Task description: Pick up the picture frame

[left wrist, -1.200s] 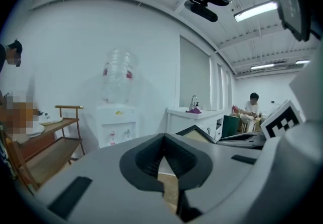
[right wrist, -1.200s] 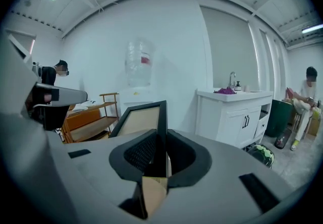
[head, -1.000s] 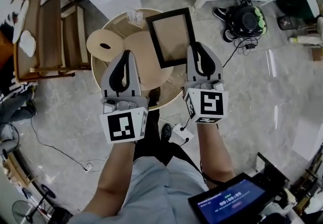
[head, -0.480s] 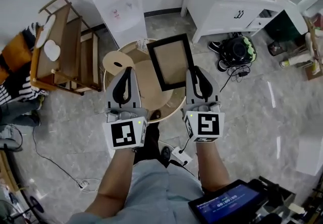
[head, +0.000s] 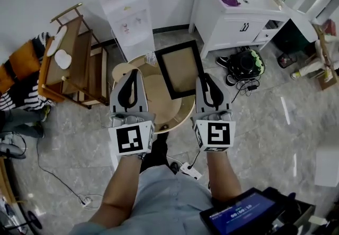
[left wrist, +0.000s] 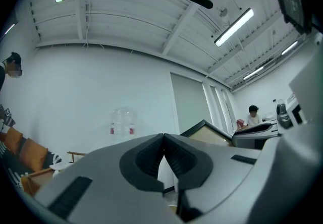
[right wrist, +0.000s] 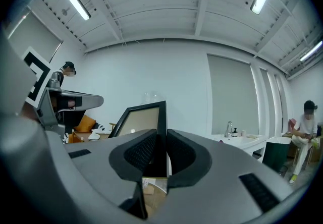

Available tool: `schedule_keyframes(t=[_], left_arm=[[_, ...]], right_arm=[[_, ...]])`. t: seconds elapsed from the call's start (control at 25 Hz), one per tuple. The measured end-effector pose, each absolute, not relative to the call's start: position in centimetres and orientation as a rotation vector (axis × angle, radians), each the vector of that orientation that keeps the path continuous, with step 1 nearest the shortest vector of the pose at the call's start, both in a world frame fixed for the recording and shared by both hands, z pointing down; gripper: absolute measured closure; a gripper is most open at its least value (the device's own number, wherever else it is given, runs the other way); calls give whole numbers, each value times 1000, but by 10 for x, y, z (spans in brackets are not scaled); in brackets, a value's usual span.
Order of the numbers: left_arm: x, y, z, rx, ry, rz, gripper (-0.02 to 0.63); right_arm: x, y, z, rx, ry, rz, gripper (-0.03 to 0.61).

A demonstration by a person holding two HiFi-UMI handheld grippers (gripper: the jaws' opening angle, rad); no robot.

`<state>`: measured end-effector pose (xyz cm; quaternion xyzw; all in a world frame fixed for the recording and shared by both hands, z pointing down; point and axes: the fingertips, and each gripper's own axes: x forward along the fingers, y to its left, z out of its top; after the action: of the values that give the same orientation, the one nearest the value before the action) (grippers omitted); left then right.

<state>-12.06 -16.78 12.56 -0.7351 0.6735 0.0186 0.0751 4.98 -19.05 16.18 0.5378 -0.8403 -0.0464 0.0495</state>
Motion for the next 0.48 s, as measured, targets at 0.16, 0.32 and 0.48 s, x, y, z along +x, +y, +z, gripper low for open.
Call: schedule_keyframes(t=[0.16,0.32,0.48], left_arm=[[-116,-159,110,-2186,1997,67,603],[-114,-153,100,-2175,1987,80,603],[-108,-146,93,-2171,1967,91,603]], right_arm=[[54,-183,147,1659,-2570,-177,500],[57,-176,136,1669,-2577,-202,500],[61,-170,130,1673,-2576,-228,500]])
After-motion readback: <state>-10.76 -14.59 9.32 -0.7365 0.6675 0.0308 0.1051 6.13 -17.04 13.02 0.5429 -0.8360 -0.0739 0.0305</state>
